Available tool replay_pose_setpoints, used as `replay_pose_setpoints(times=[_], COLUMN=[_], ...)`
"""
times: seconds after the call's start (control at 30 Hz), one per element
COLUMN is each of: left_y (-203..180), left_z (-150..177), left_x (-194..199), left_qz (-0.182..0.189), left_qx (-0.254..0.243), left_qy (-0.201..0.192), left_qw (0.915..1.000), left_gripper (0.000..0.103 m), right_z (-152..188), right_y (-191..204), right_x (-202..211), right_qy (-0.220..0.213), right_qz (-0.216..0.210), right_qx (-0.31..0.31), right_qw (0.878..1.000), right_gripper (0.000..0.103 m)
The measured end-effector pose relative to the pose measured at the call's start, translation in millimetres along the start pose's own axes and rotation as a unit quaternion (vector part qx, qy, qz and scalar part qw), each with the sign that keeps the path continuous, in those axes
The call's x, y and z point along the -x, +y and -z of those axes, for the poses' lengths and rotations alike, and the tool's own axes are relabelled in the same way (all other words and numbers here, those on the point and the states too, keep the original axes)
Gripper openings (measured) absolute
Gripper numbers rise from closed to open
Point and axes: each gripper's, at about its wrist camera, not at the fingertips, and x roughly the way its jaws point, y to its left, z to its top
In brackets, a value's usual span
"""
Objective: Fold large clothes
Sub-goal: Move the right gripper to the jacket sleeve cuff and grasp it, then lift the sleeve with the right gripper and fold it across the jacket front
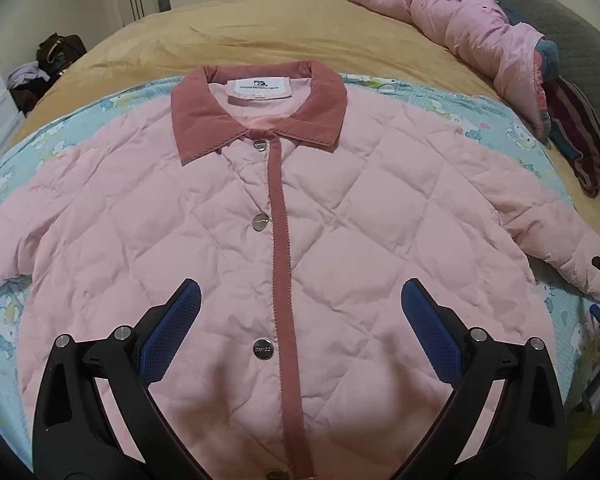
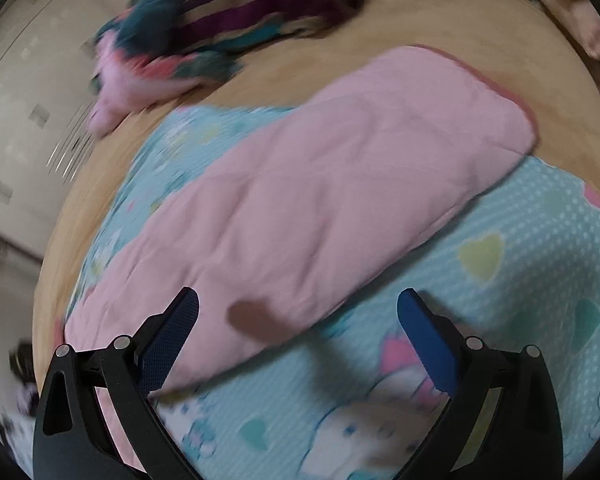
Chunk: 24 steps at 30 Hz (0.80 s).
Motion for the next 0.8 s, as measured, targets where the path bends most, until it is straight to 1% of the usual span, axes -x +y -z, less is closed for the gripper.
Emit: replay_pose_setpoints(times=[0.1,0.17,0.2,0.27,0.3,0.33,0.37,0.4,0.43,0.47,0.5,0.53,0.6,0.7,0.77,0.8], left_y=[-1,-1,-1,1,1,2,3,5,6,9,12,15,22,33,40,45], left_z=[-1,-2,-3,-5,-6,-6,-6,-6,-6,-6,-6,-7,-9,-13,-15,-17], left_x=[2,4,5,7,8,10,11,13,15,17,18,20,24,32,37,40], left_qz=[-0.001,-0.003,-0.003,-0.002,-0.003,-0.005,-0.007,-0.006,-0.005,-0.005,-0.005,-0.007,-0.008,-0.006,-0.003,0.005], left_qx=[-0.003,-0.003,-0.002,-0.001,-0.001,0.000,0.000,0.001,0.003,0.006,0.011,0.016,0.027,0.042,0.050,0.055], left_qy=[-0.004,-0.007,-0.007,-0.010,-0.011,-0.013,-0.014,-0.015,-0.016,-0.016,-0.017,-0.018,-0.021,-0.029,-0.032,-0.034], left_qw=[1.0000,1.0000,1.0000,1.0000,0.9999,0.9999,0.9999,0.9999,0.9999,0.9998,0.9998,0.9997,0.9994,0.9987,0.9982,0.9979], left_gripper=[0.094,0.094,0.094,0.094,0.094,0.094,0.094,0.094,0.094,0.094,0.094,0.094,0.094,0.094,0.094,0.094], right_z=[-15,-24,-30,-38,-42,-45,-48,-51,-54,-56,-58,-60,-66,-72,-74,-74], right_y=[-16,-24,-28,-41,-46,-47,-52,-58,-59,-63,-62,-55,-36,-9,22,31], right_x=[-7,-7,-9,-15,-16,-16,-17,-19,-22,-23,-21,-17,0,25,47,53], right_qy=[-0.008,-0.029,-0.034,-0.030,-0.035,-0.039,-0.043,-0.045,-0.041,-0.038,-0.041,-0.050,-0.075,-0.100,-0.119,-0.125], right_qz=[-0.008,-0.004,-0.009,-0.026,-0.032,-0.032,-0.036,-0.054,-0.070,-0.083,-0.092,-0.103,-0.125,-0.153,-0.178,-0.186], right_qx=[-0.033,-0.052,-0.064,-0.101,-0.116,-0.122,-0.129,-0.136,-0.141,-0.147,-0.147,-0.135,-0.094,-0.042,0.006,0.021], right_qw=[0.999,0.998,0.997,0.994,0.992,0.991,0.990,0.988,0.987,0.985,0.984,0.984,0.985,0.982,0.977,0.974], right_gripper=[0.099,0.099,0.099,0.099,0.095,0.082,0.074,0.046,0.037,0.035,0.030,0.026,0.021,0.020,0.019,0.019])
